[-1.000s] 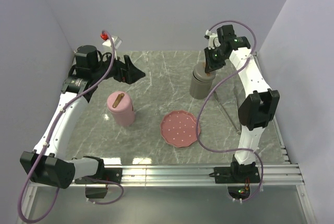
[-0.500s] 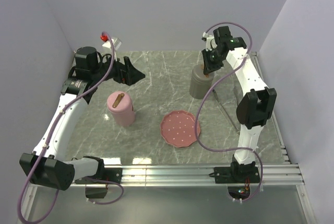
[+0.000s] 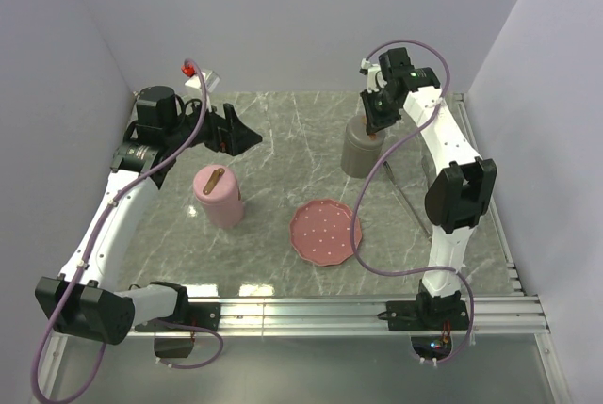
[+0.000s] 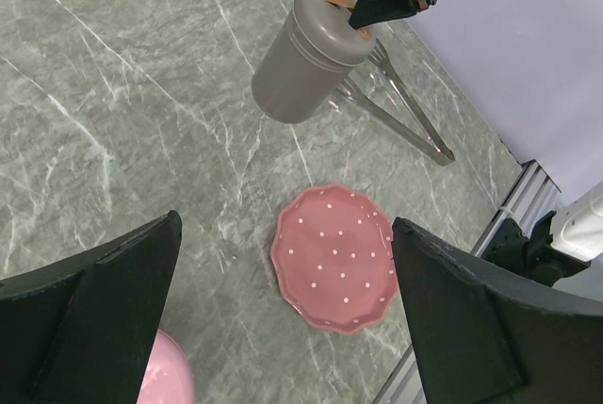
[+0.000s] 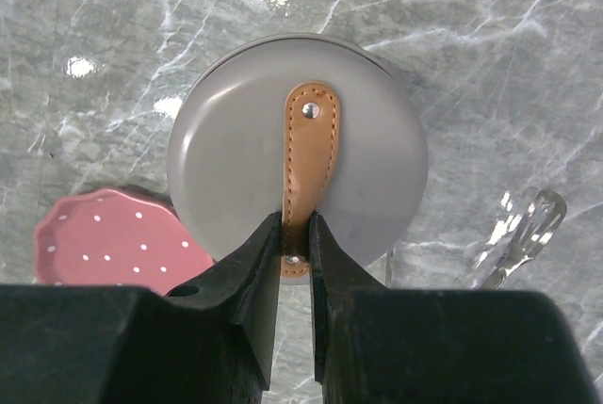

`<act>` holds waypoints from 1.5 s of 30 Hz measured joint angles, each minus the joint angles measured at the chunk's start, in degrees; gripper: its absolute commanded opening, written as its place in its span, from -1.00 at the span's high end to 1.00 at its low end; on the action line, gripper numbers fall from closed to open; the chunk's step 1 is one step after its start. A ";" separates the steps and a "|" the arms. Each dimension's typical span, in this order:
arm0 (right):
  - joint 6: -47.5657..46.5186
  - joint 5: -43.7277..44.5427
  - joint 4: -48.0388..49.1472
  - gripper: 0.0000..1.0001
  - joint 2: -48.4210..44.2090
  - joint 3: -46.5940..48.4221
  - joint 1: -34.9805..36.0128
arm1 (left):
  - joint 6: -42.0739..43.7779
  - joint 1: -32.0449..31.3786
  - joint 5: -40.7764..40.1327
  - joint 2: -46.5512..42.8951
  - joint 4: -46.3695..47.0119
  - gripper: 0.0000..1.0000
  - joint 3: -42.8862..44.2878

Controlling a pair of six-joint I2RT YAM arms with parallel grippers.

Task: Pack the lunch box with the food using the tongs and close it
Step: Put the lid back on the lunch box

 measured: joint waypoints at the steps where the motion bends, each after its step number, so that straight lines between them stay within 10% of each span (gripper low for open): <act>1: 0.00 0.02 0.02 1.00 0.00 0.04 0.02 | 0.00 -0.02 0.00 0.00 0.02 -0.99 0.00; 45: -1.55 1.29 -0.83 1.00 0.55 2.54 1.07 | 0.00 0.00 0.00 -0.22 0.42 -0.99 -1.73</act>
